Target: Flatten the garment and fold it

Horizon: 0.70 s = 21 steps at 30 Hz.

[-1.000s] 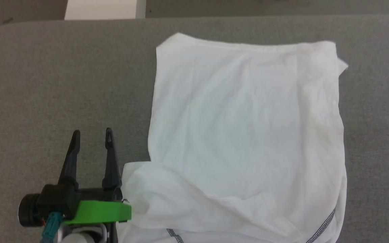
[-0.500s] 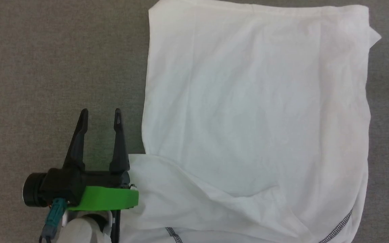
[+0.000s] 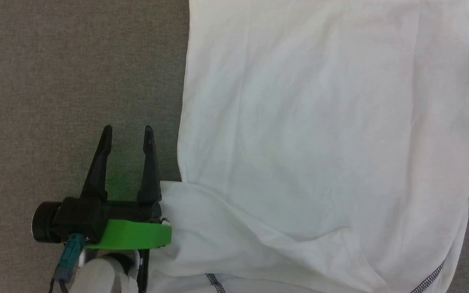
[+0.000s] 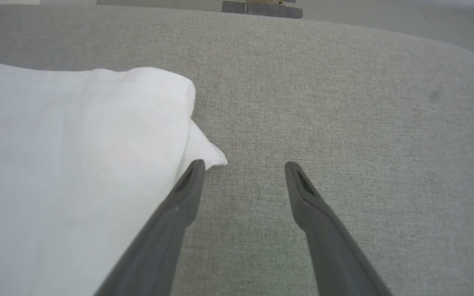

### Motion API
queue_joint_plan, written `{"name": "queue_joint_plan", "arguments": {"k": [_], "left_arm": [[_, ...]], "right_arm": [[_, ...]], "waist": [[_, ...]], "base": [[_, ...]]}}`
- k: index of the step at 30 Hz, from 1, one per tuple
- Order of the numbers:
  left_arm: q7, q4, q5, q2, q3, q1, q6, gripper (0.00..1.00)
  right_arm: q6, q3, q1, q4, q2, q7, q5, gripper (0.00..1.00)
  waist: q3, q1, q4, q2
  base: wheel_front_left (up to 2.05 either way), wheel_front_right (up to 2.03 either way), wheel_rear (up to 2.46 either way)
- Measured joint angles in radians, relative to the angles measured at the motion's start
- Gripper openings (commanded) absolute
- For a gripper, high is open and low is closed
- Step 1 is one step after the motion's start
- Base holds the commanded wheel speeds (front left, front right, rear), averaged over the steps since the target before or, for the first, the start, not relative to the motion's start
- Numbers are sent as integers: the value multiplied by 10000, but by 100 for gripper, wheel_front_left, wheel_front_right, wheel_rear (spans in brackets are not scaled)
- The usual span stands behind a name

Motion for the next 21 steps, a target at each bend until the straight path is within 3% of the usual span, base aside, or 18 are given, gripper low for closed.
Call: {"name": "queue_joint_plan", "arguments": {"k": [19, 20, 21], "left_arm": [[46, 102, -15, -31, -111, -282, 2, 100], [46, 111, -17, -36, -115, -308, 2, 100], [46, 121, -21, -38, -117, -331, 2, 100]], "right_arm": [[0, 437, -301, 249, -288, -21, 259, 100], [0, 468, -321, 253, -318, 38, 297, 82], [0, 495, -350, 255, -355, 46, 341, 56]], "waist": [[615, -1, 330, 0], [632, -1, 348, 0], [646, -1, 362, 0]], "base": [[0, 0, 0], [0, 0, 0], [0, 0, 0]]}}
